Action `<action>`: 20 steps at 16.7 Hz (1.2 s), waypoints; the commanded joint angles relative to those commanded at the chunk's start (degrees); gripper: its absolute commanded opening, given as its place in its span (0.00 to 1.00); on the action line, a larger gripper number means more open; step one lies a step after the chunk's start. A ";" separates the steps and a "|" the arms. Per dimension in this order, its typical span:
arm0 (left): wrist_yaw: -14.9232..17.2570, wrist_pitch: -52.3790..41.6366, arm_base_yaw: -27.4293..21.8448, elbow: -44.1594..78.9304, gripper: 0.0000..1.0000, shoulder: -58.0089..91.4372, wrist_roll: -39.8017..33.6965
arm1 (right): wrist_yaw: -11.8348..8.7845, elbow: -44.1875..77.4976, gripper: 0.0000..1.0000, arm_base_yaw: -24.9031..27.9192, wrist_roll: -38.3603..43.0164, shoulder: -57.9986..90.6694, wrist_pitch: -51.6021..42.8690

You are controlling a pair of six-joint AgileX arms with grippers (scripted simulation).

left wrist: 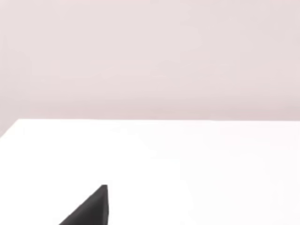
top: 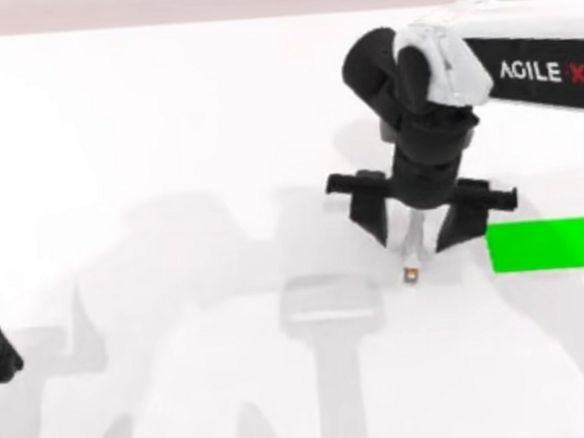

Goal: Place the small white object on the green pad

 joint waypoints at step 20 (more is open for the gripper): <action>0.00 0.00 0.00 0.00 1.00 0.00 0.00 | -0.01 7.95 0.00 0.14 -0.01 -1.63 -9.93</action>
